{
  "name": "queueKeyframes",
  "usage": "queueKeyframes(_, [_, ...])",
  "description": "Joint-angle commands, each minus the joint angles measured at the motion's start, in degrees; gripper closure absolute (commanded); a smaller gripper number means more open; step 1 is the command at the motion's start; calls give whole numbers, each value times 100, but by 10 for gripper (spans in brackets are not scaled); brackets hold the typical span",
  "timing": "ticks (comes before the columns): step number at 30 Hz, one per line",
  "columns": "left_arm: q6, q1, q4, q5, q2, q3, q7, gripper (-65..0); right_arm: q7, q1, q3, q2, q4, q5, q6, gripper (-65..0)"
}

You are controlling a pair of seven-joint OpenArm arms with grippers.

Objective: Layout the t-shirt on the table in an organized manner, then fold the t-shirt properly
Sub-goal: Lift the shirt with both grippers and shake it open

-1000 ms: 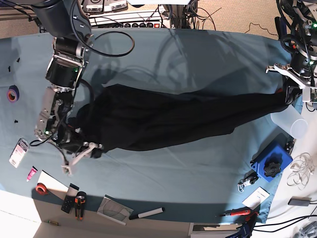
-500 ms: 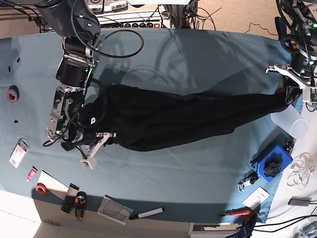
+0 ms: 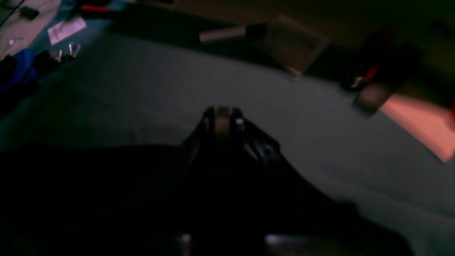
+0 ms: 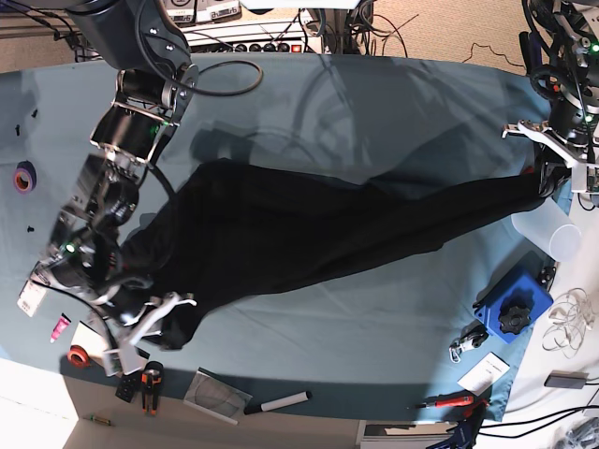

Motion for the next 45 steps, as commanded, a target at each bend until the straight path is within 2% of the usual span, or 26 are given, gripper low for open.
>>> queueKeyframes(1, [17, 2, 90, -61, -66, -37, -149, 0, 175, 118, 46, 48, 181, 66, -9, 0])
queueKeyframes(4, [17, 2, 90, -109, -66, -37, -151, 0, 192, -26, 369, 48, 317, 157, -26, 0])
queueKeyframes(6, [9, 2, 90, -372, -66, -35, -173, 0, 170, -142, 798, 48, 354, 426, -28, 0])
queueKeyframes(10, [-590, 0, 90, -706, -33, 90, -444, 0, -72, -507, 1906, 59, 507, 1362, -15, 0])
queueKeyframes(14, [-459, -216, 66, -317, -35, 728, -640, 0, -197, -1047, 2540, 308, 555, 2006, 35, 0])
queueKeyframes(17, [-144, -658, -149, 376, -37, 1401, -1029, 0, -111, -1239, 2658, 564, 553, 2020, 68, 0])
queueKeyframes(19, [24, -1099, -420, 761, -35, 1764, -1152, 0, 173, -1217, 2640, 741, 549, 1829, 63, 0])
queueKeyframes(22, [114, -1864, -955, 1071, -37, 2065, -1165, 0, 651, -960, 2446, 1064, 457, 1169, 31, 0])
queueKeyframes(25, [109, -2712, -1676, 1060, -39, 2096, -1163, 0, 769, -402, 1928, 1451, 83, 654, -35, 0])
queueKeyframes(29, [109, -3866, -2601, 1058, -103, 2096, -1163, 0, 1279, 507, 1182, 1738, -629, 529, -208, 0])
queueKeyframes(35, [24, -5372, -3571, 1058, -339, 2107, -1163, 0, 2028, 2166, 560, 1762, -2017, -46, -284, 0])
queueKeyframes(38, [24, -6081, -4264, 1049, -542, 2107, -1161, 0, 2376, 2955, 479, 1762, -2811, -269, -284, 0])
queueKeyframes(41, [2, -6760, -5073, 739, -686, 2107, -1132, 0, 2507, 3587, 479, 1762, -3475, -271, -280, 0])
queueKeyframes(45, [-551, -7394, -5761, 138, -699, 2107, -485, 0, 2173, 3869, 479, 1746, -3777, -173, -114, 0])
